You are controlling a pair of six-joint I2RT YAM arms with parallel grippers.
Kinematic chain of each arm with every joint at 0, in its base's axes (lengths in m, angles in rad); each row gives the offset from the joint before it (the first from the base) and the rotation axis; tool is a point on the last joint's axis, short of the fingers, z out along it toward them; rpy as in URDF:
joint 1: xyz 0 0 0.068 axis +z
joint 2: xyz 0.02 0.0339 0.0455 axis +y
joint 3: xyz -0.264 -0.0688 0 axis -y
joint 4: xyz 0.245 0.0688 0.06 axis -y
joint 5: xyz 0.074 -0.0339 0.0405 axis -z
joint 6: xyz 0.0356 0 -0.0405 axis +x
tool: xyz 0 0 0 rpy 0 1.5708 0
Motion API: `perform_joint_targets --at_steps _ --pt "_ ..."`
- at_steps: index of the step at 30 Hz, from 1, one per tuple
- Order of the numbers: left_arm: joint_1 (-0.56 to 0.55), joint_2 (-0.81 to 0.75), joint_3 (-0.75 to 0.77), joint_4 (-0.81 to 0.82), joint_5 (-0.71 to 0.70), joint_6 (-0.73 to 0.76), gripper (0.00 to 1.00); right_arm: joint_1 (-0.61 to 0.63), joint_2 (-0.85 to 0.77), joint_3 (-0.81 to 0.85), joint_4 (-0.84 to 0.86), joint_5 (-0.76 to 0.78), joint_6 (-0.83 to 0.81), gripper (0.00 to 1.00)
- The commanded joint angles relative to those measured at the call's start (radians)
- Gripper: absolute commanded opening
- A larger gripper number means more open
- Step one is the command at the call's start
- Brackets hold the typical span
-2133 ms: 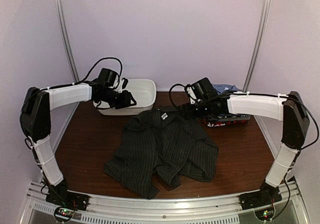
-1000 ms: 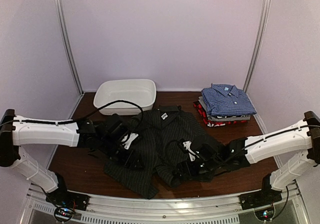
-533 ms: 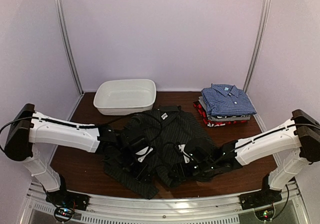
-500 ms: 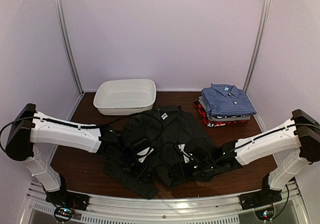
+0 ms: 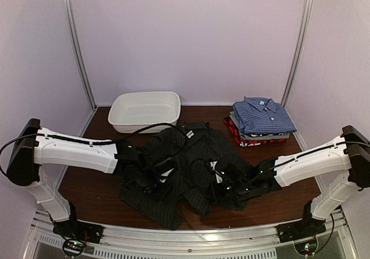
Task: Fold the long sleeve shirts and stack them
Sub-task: Smooth out the flattened shirt at the center of the board.
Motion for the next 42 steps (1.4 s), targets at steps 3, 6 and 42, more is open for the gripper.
perform_joint_targets --at_steps 3,6,42 --pt "-0.020 0.001 0.052 0.000 0.010 0.018 0.31 -0.029 -0.059 0.010 -0.079 0.049 -0.041 0.00" --pt "-0.038 0.034 0.079 -0.002 0.010 0.016 0.53 -0.030 -0.060 0.009 -0.077 0.040 -0.040 0.00" --pt "0.431 -0.379 0.096 -0.258 -0.400 -0.038 0.00 -0.075 -0.234 -0.003 -0.358 0.089 -0.155 0.00"
